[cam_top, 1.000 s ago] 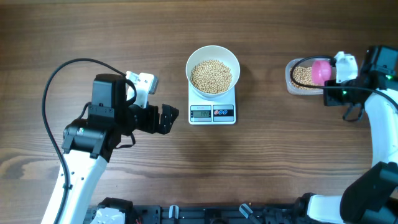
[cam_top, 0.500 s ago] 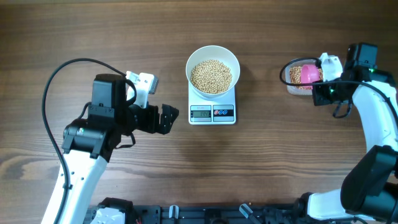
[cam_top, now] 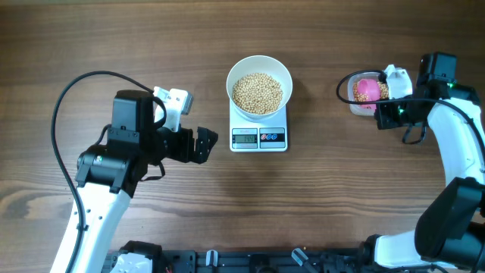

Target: Scoop item into bowl and weigh 150g on scale

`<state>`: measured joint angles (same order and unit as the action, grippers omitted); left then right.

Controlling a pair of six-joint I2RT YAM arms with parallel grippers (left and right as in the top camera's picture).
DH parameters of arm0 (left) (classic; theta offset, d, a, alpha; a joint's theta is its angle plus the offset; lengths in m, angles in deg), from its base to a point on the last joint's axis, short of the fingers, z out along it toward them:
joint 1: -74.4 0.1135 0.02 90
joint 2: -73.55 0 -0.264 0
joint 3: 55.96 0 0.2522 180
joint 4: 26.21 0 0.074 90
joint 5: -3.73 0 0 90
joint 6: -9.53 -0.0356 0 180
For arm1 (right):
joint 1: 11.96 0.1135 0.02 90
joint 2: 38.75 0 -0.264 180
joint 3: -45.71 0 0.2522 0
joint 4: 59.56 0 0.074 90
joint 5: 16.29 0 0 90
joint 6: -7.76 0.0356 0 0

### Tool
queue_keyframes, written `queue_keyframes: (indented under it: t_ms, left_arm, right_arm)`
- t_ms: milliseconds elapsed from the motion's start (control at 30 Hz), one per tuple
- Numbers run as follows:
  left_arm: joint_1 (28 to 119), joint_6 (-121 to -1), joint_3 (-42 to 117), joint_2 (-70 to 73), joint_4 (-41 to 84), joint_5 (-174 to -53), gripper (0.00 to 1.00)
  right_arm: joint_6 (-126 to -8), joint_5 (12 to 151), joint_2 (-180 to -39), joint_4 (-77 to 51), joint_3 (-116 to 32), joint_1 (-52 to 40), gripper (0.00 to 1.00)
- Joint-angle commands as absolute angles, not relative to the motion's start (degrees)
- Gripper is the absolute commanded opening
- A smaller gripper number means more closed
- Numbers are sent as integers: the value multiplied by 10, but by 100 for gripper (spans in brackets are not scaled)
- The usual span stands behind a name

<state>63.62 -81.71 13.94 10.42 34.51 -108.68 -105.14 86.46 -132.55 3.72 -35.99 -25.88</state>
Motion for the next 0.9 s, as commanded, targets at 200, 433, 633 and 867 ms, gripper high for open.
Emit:
queue_keyframes:
  t_ms: [200, 433, 633, 867]
  left_arm:
    - [639, -817, 140, 102, 345, -1094, 100]
    - [639, -817, 140, 102, 345, -1094, 100]
    - [639, -817, 140, 102, 345, -1094, 100]
    - [639, -817, 140, 102, 345, -1094, 100]
  right_arm:
    - [-1046, 701, -1331, -17, -358, -256, 4]
    - [-1046, 779, -1331, 12, -358, -256, 4]
    - [-1046, 815, -1332, 24, -358, -256, 4]
    - [-1046, 830, -1332, 25, -340, -256, 4]
